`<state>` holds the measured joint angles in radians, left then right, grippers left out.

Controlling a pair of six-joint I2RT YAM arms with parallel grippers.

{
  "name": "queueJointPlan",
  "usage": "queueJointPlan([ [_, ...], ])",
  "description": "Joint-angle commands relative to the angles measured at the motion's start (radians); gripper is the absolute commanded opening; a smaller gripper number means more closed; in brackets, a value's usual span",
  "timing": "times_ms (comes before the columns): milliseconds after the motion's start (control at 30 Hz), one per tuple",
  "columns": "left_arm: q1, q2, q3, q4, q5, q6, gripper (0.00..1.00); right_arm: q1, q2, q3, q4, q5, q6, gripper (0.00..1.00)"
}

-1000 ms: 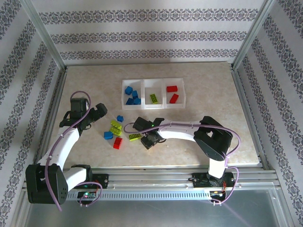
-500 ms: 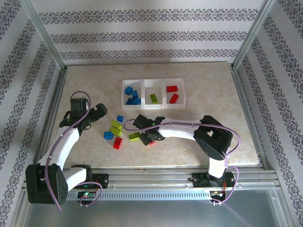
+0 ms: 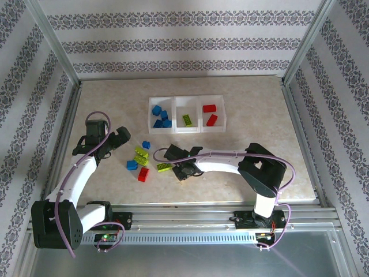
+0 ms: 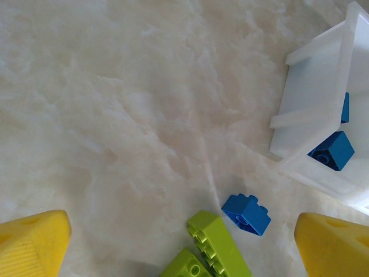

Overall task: Sort the legos into containers by color
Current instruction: Pick up the lego from the bottom-center of the table, then place the lego in the container.

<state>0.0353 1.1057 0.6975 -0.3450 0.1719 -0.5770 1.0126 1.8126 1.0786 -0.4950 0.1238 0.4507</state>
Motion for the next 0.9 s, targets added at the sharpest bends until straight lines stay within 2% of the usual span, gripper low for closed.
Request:
queueJointPlan([
  [0, 0.015, -0.006, 0.002, -0.033, -0.018, 0.017, 1.0, 0.006, -0.015, -0.017, -0.051, 0.024, 0.026, 0.32],
  [167, 0.015, -0.019, -0.003, -0.029, -0.013, 0.019, 1.0, -0.037, -0.078, -0.014, -0.057, 0.056, 0.044, 0.22],
  [467, 0.015, -0.041, -0.011, 0.012, 0.001, 0.021, 1.0, -0.179, -0.233, 0.023, -0.028, 0.204, -0.014, 0.21],
  [700, 0.015, -0.066, -0.001, 0.015, 0.008, 0.025, 1.0, -0.351, -0.182, 0.128, 0.02, 0.23, -0.025, 0.19],
  [867, 0.015, -0.083, -0.006, -0.003, 0.002, 0.027, 1.0, -0.43, -0.107, 0.225, 0.056, 0.235, -0.06, 0.19],
])
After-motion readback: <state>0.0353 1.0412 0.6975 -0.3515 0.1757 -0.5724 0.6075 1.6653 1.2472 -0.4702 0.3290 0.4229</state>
